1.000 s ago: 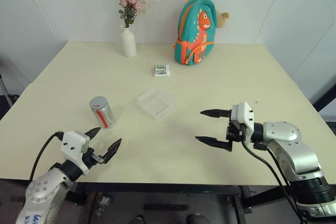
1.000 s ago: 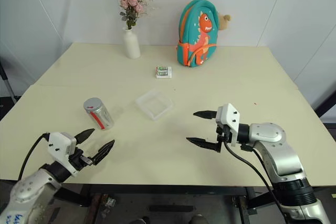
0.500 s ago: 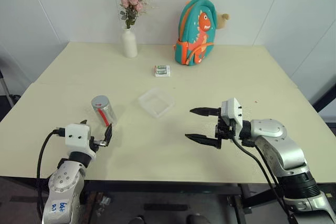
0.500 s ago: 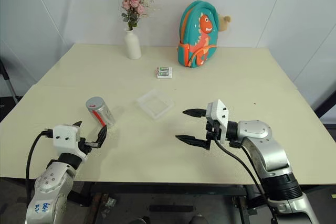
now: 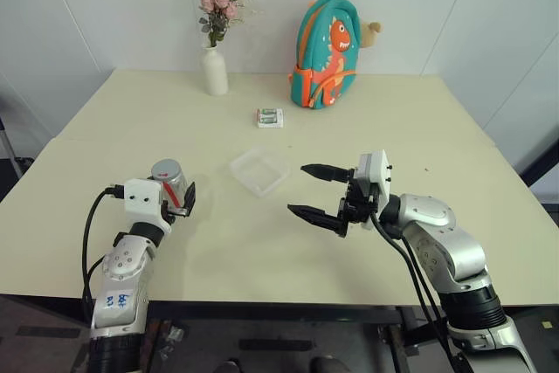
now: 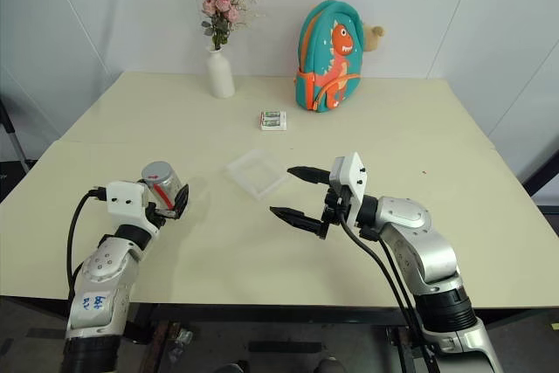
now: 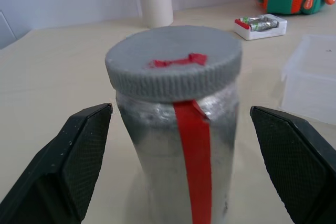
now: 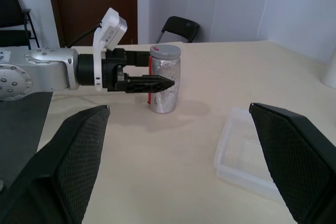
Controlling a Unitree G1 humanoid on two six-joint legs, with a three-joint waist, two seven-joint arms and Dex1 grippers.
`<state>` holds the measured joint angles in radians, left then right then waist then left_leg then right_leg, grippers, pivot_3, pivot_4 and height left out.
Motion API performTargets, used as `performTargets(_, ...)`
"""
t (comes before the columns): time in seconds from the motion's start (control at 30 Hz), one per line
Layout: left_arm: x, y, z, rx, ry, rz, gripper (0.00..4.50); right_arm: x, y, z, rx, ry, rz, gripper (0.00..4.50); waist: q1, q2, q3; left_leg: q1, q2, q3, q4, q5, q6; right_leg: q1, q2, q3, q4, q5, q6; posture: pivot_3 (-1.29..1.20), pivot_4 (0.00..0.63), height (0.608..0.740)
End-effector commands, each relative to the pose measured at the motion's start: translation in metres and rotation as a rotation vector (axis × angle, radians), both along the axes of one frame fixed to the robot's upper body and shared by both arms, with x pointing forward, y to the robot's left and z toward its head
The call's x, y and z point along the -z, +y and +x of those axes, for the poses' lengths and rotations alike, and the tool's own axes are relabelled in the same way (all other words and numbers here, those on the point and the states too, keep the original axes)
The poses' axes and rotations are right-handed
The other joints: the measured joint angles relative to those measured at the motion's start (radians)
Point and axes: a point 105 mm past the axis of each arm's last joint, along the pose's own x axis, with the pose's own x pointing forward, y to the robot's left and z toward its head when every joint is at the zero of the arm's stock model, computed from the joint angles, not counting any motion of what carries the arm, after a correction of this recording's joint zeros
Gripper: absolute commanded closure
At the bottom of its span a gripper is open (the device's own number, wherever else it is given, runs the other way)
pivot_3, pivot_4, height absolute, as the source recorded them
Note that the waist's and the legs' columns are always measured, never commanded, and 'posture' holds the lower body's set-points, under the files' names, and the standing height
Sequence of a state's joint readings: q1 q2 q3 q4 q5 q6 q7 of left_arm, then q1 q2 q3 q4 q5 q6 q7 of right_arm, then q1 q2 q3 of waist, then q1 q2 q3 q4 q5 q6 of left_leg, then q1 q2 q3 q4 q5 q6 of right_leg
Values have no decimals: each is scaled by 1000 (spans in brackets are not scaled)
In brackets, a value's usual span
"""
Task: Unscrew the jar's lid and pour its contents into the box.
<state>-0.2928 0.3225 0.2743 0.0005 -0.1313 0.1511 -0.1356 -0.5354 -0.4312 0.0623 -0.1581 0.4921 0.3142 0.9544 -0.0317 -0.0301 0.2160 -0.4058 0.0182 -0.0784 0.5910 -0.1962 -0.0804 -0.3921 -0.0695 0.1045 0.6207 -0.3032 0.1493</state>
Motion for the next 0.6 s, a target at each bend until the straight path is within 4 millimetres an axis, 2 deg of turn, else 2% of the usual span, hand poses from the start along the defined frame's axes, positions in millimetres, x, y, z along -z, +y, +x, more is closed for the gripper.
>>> performTargets(0.03, -12, 8, 9, -12, -44, 11, 22, -15, 4, -5, -12, -60, 28, 0, 1, 0, 0, 0, 0, 0, 0, 0, 0, 0, 0, 0, 0, 0, 1, 0, 150, 740)
performTargets(0.1, -11, 9, 14, -13, -43, -8, 22, -15, 5, -5, -9, -60, 30, 0, 2, 0, 0, 0, 0, 0, 0, 0, 0, 0, 0, 0, 0, 0, 1, 0, 150, 740)
performTargets(0.2, -10, 13, 20, -33, -50, -49, 619, -15, 5, -5, -5, -62, 36, 0, 1, 0, 0, 0, 0, 0, -1, 0, 0, 0, 0, 0, 0, 1, 1, 0, 150, 740)
performTargets(0.4, -13, 4, 25, 25, -57, -35, 2477, -14, 5, -5, 8, -61, 41, 0, 1, 0, 0, 0, 0, 0, -2, -1, -1, -1, 0, 0, 0, 1, 1, 0, 150, 740)
performTargets(0.5, -17, 4, 21, 46, -68, -46, 2500, -14, 4, -4, 20, -60, 45, 0, 1, 0, 0, 0, 0, 0, -2, -1, -1, -1, 0, 0, 0, 1, 1, 0, 150, 740)
performTargets(0.6, -41, -12, 8, 176, -123, -58, 2500, -18, 5, -3, 36, -61, 49, 0, 0, 0, 0, -1, 0, 0, -3, -1, -1, -1, 0, 0, 0, 1, 1, 0, 150, 740)
